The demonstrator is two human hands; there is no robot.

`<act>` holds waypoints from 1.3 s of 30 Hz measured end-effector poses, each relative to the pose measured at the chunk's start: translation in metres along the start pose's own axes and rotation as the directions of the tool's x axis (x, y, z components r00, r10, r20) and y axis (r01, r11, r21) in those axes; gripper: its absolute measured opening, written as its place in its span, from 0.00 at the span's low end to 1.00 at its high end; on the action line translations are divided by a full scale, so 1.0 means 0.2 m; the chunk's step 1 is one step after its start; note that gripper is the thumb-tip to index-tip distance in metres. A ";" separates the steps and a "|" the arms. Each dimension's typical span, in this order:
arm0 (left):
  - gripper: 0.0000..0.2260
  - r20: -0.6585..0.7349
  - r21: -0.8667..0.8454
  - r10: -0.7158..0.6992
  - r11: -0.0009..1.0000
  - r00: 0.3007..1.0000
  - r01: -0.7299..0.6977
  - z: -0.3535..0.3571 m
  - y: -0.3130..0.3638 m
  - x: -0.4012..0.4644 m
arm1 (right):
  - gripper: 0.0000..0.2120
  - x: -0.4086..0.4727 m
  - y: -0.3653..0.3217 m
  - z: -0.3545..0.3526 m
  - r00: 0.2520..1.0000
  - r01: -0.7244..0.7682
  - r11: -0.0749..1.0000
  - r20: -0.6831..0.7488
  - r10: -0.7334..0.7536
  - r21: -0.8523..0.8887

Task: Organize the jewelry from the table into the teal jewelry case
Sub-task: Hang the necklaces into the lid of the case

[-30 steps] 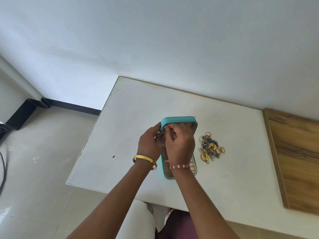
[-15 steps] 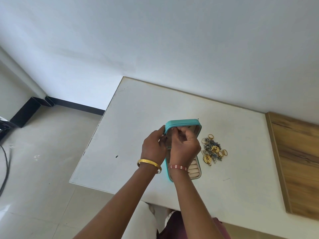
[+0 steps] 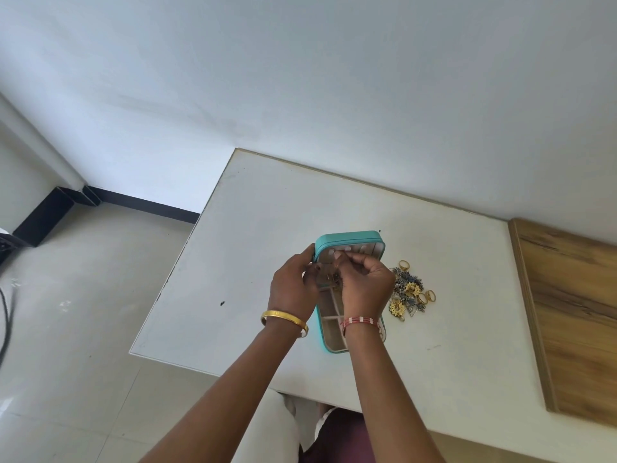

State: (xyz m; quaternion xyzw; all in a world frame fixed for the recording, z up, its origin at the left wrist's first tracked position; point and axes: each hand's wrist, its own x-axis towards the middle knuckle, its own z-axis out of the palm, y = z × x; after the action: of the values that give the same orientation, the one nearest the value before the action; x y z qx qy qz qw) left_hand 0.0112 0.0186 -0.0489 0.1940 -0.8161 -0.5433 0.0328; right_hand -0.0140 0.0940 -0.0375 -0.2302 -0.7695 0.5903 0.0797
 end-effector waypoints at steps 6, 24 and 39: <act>0.18 0.005 0.007 -0.008 1.000 1.000 0.008 0.00 -0.01 0.00 | 0.07 0.00 0.03 -0.03 0.999 0.031 0.999 0.037 -0.030 -0.032; 0.17 0.091 0.006 -0.040 0.999 0.995 0.040 0.00 -0.05 0.02 | 0.10 0.07 0.23 -0.26 0.992 0.126 0.946 0.044 -0.118 -0.297; 0.12 0.017 -0.119 -0.176 0.977 0.984 0.177 0.02 -0.11 -0.07 | 0.09 0.06 0.28 -0.27 0.989 0.116 0.931 0.129 -0.076 -0.346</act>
State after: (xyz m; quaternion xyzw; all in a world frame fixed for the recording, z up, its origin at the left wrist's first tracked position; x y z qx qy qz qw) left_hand 0.0287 0.0202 -0.0680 0.2615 -0.7616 -0.5929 -0.0064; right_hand 0.0116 0.1585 -0.0771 -0.1689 -0.8765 0.4503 0.0221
